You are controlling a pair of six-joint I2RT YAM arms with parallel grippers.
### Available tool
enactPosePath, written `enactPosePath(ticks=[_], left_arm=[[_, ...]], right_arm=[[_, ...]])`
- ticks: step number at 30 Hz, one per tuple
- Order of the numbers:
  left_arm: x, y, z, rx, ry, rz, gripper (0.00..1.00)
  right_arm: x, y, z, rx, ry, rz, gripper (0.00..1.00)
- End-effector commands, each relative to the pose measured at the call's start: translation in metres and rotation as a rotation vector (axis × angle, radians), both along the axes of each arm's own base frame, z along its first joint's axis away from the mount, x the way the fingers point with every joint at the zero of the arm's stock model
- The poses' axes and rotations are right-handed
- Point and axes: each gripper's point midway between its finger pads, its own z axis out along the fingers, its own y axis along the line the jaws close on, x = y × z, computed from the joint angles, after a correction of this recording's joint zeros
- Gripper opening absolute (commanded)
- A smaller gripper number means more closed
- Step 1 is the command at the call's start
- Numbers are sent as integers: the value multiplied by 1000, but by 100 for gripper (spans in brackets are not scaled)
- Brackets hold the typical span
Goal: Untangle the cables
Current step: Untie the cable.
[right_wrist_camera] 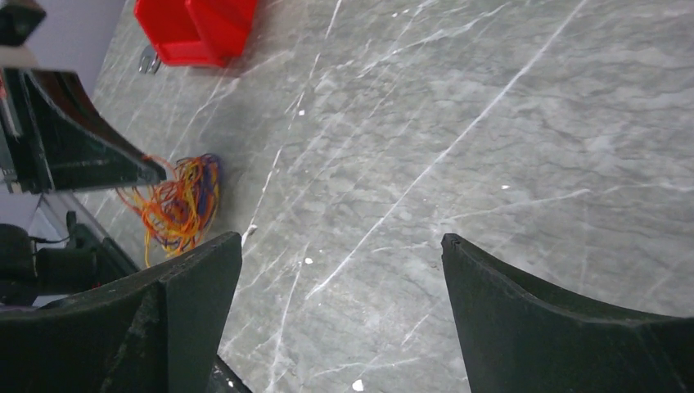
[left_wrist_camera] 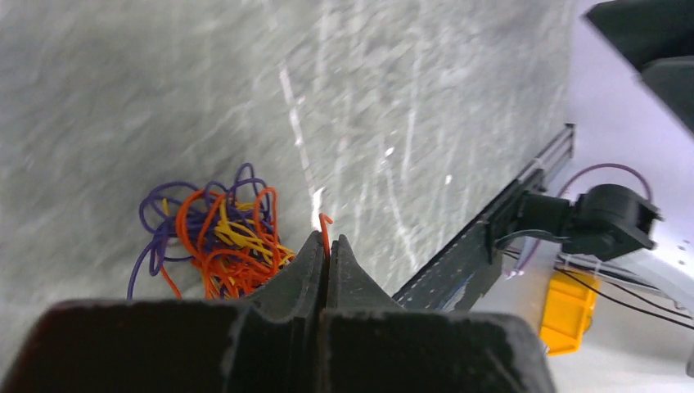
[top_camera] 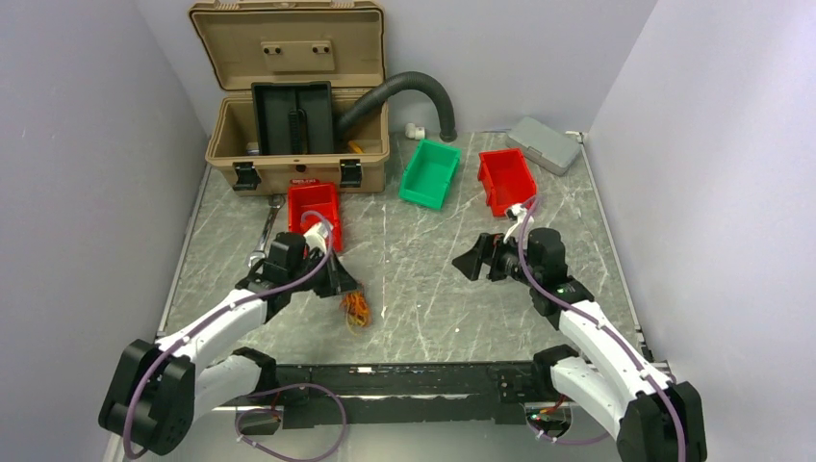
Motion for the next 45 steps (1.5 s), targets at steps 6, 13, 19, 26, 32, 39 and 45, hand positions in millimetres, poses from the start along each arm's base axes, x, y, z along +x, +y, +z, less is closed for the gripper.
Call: enactPosePath(ticks=[6,13,19,26,32,39,45], left_arm=[[36,-76,102,-347,-236,-209,0],[43,-104,112,-432,-258,-291,0],[25,-116,129,-556,-299,-413,0],[14,-124,153,-625,-356,-494,0],[12,-123,155,-610,-369,-499,0],[8,-122,157,-569,-411,-506,0],[8,-123,159,-542,-420,-509,0]], right_arm=[[7,27,17,53,-44,92,94],[-1,36,24,65,-82,165,90],[-30,61,33,154,-147,364,86],[-30,84,40,183,-153,390,90],[-1,69,36,226,-96,136,82],[-3,83,38,340,-30,169,71],[-6,95,33,401,34,209,69]])
